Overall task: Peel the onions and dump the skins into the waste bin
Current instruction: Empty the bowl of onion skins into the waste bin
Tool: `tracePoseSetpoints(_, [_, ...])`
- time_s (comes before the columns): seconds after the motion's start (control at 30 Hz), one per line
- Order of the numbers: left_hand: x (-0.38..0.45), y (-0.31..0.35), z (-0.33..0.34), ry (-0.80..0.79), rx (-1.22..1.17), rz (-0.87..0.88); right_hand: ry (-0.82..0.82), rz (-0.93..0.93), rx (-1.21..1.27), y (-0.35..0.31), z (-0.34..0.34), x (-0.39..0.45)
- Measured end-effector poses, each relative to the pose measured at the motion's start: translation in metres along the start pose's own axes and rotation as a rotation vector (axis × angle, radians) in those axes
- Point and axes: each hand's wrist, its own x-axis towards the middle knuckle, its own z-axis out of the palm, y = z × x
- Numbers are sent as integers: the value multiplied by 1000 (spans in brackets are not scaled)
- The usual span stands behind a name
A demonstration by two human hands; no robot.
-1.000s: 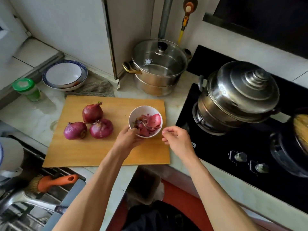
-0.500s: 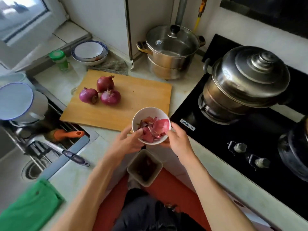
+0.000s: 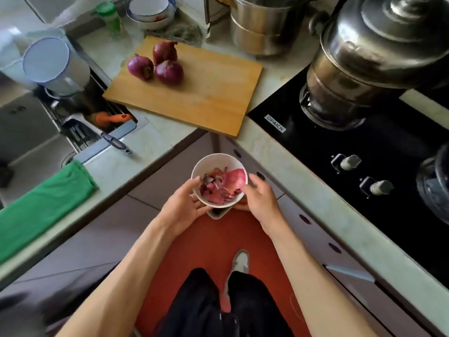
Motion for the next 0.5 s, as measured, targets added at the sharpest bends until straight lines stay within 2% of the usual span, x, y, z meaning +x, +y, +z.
tracePoseSetpoints(0.27, [32,-26,-37,49,75,-57,2,95,97,59,21,5])
tracePoseSetpoints(0.5, [145,-91,-116,45,80,-44,43,113,126,181,69,87])
